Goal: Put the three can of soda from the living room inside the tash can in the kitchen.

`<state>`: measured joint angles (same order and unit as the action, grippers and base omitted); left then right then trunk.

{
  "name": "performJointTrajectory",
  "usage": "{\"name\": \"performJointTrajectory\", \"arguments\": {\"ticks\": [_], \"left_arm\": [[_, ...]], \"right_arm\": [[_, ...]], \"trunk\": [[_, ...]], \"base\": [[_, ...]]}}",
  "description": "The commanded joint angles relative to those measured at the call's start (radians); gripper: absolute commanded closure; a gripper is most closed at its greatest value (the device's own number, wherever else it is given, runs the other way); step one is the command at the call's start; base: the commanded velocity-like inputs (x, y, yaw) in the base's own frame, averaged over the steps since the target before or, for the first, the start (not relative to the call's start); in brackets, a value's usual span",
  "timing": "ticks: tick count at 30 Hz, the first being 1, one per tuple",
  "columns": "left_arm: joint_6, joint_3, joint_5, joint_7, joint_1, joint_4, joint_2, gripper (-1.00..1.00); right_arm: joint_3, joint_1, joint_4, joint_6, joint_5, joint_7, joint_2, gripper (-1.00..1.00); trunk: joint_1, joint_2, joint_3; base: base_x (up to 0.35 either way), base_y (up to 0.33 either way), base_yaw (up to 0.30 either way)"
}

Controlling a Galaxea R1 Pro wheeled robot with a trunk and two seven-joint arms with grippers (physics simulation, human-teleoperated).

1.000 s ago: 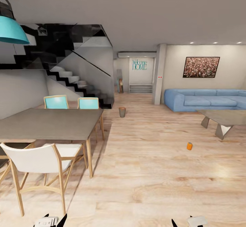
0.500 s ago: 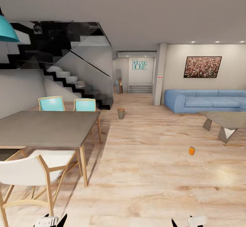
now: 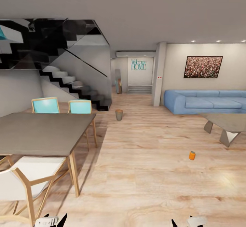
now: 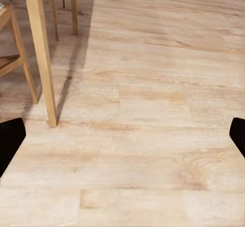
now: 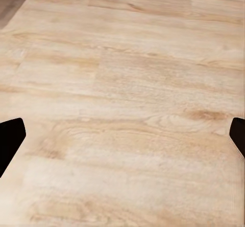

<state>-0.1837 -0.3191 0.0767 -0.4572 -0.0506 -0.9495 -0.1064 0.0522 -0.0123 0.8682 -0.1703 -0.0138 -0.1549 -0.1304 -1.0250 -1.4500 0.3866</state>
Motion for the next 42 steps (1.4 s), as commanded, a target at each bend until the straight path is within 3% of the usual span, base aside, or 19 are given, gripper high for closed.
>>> {"name": "performJointTrajectory", "arguments": {"ticks": [1, 15, 42], "left_arm": [[0.000, 0.000, 0.000, 0.000, 0.000, 0.000, 0.000, -1.00], [0.000, 0.000, 0.000, 0.001, 0.000, 0.000, -0.001, -1.00], [0.000, 0.000, 0.000, 0.001, 0.000, 0.000, 0.000, -1.00]], "right_arm": [[0.000, 0.000, 0.000, 0.000, 0.000, 0.000, 0.000, -1.00], [-0.002, 0.000, -0.010, 0.000, 0.000, 0.000, 0.006, -1.00], [-0.003, 0.000, -0.012, 0.000, 0.000, 0.006, 0.008, -1.00]], "trunk": [[0.000, 0.000, 0.000], [0.000, 0.000, -0.002], [0.000, 0.000, -0.026]], "base": [[0.284, -0.185, 0.000], [0.271, -0.186, 0.027], [0.262, -0.186, 0.186]]}}
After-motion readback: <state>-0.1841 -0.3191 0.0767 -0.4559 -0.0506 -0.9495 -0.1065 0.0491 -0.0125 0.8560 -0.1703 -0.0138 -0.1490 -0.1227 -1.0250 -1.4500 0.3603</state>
